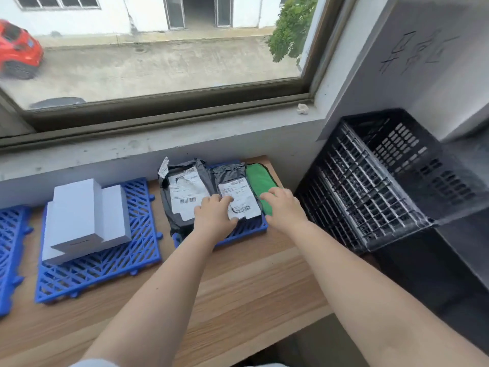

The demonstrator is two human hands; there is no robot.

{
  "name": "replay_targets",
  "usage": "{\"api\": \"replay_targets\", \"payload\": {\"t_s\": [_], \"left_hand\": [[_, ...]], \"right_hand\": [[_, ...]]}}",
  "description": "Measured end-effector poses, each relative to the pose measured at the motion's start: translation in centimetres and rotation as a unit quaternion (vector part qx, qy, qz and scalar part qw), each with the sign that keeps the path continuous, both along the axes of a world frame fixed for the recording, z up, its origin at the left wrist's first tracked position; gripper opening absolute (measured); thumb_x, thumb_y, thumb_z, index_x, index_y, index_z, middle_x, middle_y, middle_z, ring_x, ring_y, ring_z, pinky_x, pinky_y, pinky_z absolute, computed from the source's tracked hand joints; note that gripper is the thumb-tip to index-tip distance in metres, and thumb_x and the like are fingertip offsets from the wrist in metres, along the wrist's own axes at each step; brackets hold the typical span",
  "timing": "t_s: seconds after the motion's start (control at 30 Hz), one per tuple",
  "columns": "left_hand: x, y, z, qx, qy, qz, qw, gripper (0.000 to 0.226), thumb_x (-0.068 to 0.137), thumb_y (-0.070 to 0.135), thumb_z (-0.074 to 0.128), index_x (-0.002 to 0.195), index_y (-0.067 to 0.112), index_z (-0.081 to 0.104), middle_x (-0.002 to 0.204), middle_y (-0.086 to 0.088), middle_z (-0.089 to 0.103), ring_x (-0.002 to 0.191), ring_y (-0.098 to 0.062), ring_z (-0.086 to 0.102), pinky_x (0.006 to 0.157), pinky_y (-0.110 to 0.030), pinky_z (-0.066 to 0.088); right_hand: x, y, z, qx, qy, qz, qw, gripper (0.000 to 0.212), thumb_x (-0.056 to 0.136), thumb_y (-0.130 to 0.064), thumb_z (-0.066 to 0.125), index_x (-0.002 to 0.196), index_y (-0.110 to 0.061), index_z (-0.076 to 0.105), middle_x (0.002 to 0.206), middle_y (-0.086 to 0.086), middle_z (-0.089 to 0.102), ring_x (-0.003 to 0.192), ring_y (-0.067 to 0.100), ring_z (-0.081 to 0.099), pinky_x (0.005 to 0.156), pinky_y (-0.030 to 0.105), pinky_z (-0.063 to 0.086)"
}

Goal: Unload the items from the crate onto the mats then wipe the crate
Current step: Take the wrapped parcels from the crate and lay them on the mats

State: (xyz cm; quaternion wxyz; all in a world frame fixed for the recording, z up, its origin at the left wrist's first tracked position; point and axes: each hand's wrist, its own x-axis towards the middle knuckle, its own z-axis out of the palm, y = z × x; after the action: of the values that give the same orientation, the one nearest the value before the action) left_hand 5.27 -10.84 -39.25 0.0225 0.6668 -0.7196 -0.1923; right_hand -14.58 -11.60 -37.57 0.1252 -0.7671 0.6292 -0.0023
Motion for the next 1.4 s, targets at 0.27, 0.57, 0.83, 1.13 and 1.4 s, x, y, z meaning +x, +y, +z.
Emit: {"api": "replay_targets", "payload": {"t_s": [0.27, 0.57, 0.83, 1.13, 1.4], "left_hand": [[-10.3, 3.8, 1.0, 0.015, 0.008, -0.049, 0.999, 0.059, 0.085, 0.049, 0.062, 0.139, 0.031, 0.047, 0.137, -0.004, 0.047, 0.129, -0.029, 0.039, 0.101, -0.044, 0.040], [-28.6, 10.4, 3.6, -0.034, -0.010, -0.170, 0.985, 0.059, 0.085, 0.051, 0.062, 0.139, 0.033, 0.046, 0.134, -0.005, 0.050, 0.127, -0.032, 0.041, 0.097, -0.046, 0.039], [-44.1, 17.9, 4.4, -0.034, -0.030, -0.297, 0.954, 0.077, 0.076, 0.070, 0.062, 0.143, 0.036, 0.041, 0.139, -0.002, 0.046, 0.131, -0.032, 0.038, 0.105, -0.049, 0.034], [-52.7, 17.9, 5.5, -0.085, -0.018, -0.329, 0.940, 0.073, 0.076, 0.067, 0.065, 0.139, 0.037, 0.045, 0.138, -0.003, 0.043, 0.131, -0.031, 0.036, 0.103, -0.049, 0.035], [-58.5, 11.6, 4.3, -0.082, -0.013, -0.335, 0.938, 0.073, 0.078, 0.065, 0.064, 0.141, 0.036, 0.041, 0.143, -0.004, 0.040, 0.133, -0.032, 0.034, 0.107, -0.050, 0.031]], "right_hand": [[-10.7, 7.7, 0.7, 0.013, 0.010, -0.055, 0.998, 0.051, 0.084, -0.031, 0.065, 0.133, -0.028, 0.051, 0.129, 0.002, 0.046, 0.121, 0.026, 0.039, 0.099, 0.039, 0.038], [-28.3, 18.7, 5.3, -0.023, -0.039, -0.182, 0.982, 0.050, 0.083, -0.038, 0.068, 0.130, -0.029, 0.054, 0.132, -0.001, 0.050, 0.126, 0.028, 0.038, 0.103, 0.043, 0.036], [-39.4, 28.9, 4.3, -0.011, -0.036, -0.265, 0.963, 0.055, 0.080, -0.037, 0.069, 0.132, -0.031, 0.052, 0.133, -0.001, 0.050, 0.125, 0.027, 0.038, 0.104, 0.043, 0.035], [-48.3, 31.5, 5.0, -0.021, -0.045, -0.317, 0.947, 0.054, 0.084, -0.034, 0.067, 0.135, -0.031, 0.049, 0.138, -0.002, 0.047, 0.130, 0.026, 0.033, 0.108, 0.043, 0.030], [-52.8, 24.7, 4.4, -0.001, -0.013, -0.306, 0.952, 0.058, 0.084, -0.035, 0.069, 0.137, -0.031, 0.047, 0.139, -0.001, 0.046, 0.132, 0.026, 0.031, 0.112, 0.046, 0.027]]}}
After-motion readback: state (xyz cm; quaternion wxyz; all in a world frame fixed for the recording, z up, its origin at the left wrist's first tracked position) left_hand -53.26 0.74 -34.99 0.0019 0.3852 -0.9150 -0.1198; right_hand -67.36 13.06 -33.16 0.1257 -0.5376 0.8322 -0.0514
